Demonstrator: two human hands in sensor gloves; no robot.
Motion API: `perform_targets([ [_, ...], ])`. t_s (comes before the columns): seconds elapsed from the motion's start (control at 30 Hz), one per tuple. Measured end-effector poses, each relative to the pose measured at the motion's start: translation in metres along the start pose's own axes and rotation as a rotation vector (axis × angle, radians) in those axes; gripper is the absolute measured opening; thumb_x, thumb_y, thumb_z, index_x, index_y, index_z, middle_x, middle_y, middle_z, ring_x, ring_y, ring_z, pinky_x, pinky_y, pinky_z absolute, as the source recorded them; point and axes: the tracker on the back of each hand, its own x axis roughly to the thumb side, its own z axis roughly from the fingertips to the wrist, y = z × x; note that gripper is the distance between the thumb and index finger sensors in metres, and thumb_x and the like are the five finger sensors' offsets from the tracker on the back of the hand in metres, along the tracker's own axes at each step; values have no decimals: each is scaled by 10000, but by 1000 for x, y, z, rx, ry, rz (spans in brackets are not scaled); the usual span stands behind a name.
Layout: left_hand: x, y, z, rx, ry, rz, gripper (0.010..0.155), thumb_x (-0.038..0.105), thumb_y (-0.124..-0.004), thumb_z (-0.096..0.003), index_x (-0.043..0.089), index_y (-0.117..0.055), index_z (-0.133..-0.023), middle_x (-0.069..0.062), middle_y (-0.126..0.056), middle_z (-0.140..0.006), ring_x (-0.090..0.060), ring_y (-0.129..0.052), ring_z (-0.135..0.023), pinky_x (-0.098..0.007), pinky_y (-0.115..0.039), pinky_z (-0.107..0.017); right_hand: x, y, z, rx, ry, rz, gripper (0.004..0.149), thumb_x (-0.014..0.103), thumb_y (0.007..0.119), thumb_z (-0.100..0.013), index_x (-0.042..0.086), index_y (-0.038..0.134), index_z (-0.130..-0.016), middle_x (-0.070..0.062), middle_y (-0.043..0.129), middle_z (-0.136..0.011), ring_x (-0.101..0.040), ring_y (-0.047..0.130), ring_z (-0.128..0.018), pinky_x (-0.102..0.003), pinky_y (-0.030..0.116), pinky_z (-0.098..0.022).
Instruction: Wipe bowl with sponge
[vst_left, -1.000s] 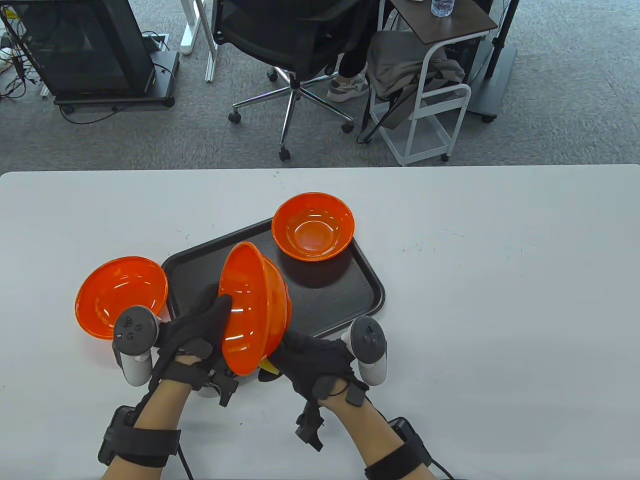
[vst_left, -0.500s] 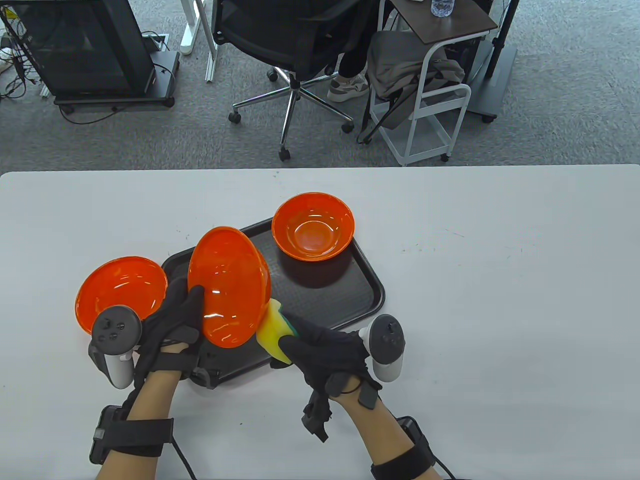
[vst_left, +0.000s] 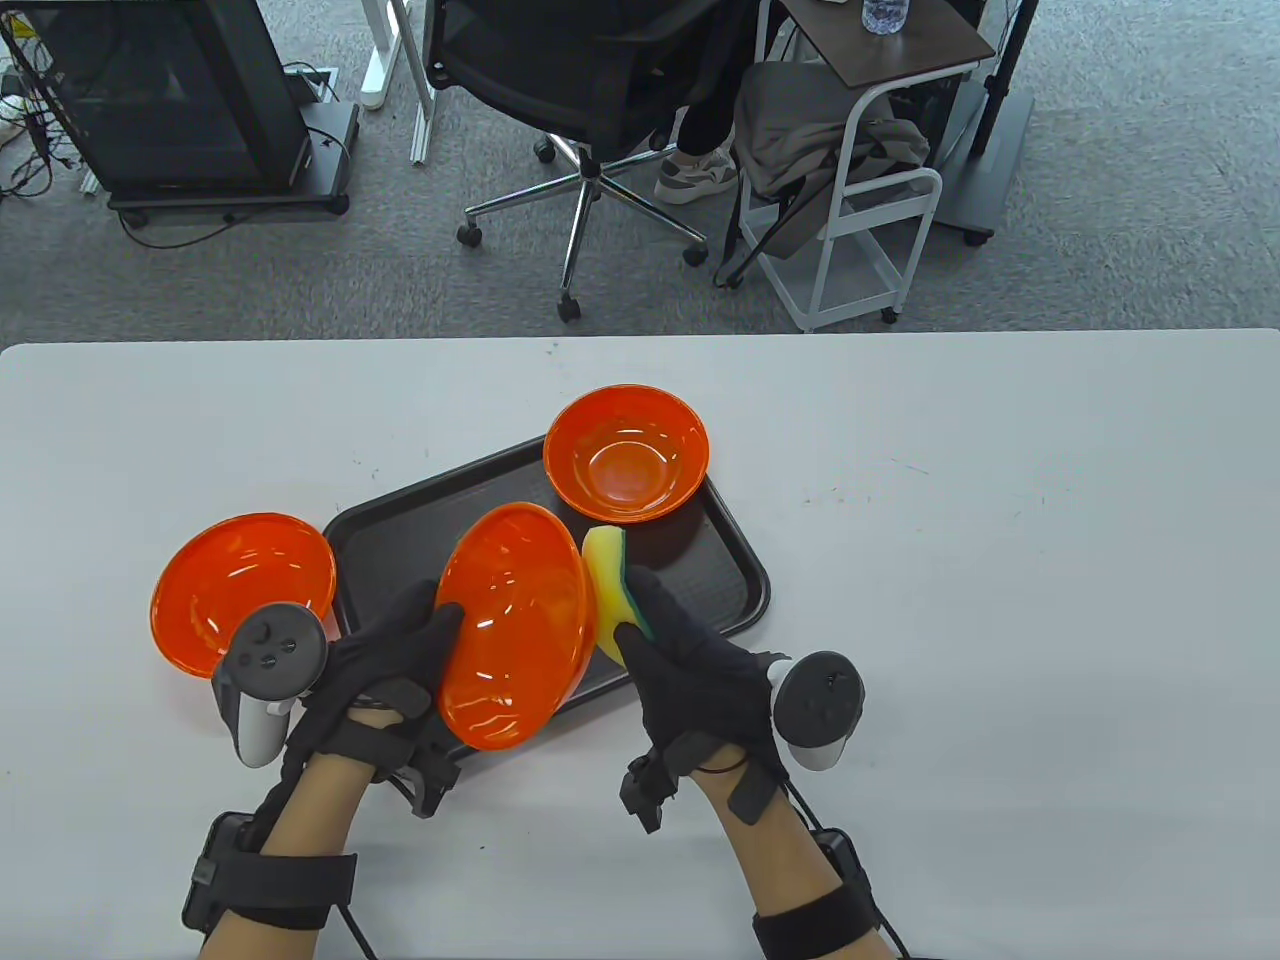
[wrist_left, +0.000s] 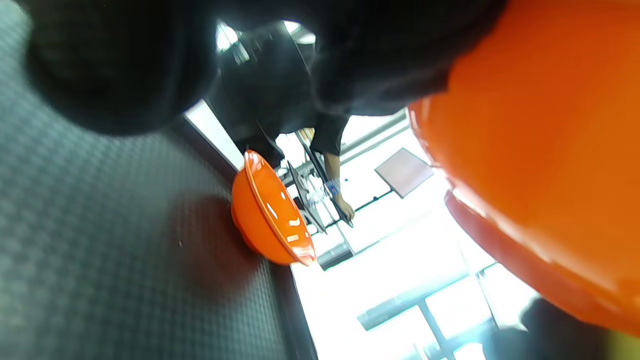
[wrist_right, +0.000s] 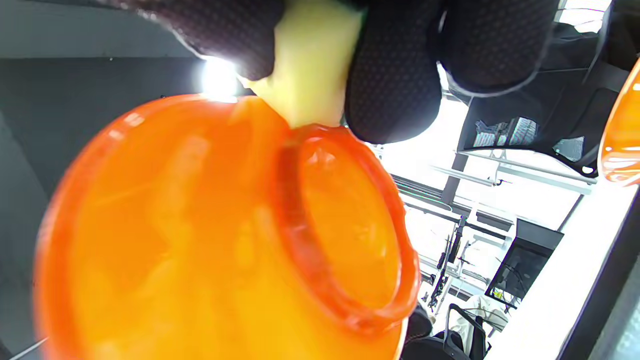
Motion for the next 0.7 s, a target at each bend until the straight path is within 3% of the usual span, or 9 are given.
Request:
perform_targets([
  [0.27, 7, -15, -1, -120, -53, 91, 549, 470, -737, -533, 62, -713, -900, 62, -983, -332, -50, -904, 40, -342, -934, -176, -18, 4, 0, 62, 89, -154, 490, 287, 737, -575, 123, 564, -1003, -237, 793, -944, -356, 927, -651, -596, 734, -498],
  [0.53, 14, -21, -1, -96, -143, 199, 543, 482, -728, -535, 74, -710, -893, 82, -980, -329, -41, -903, 40, -332, -937, -178, -23, 19, 2, 163, 153, -220, 504, 285, 730, -574, 65, 550, -990, -247, 820, -908, -346, 942, -631, -591, 744, -492],
  [0.7, 17, -18, 1, 16, -173, 252, 543, 488, -721, -538, 78, -705, -895, 84, -978, -336, -39, -905, 35, -330, -938, -182, -19, 37, 4, 248, 162, -243, 516, 286, 735, -573, 11, 550, -968, -266, 838, -871, -339, 962, -598, -585, 756, -478],
])
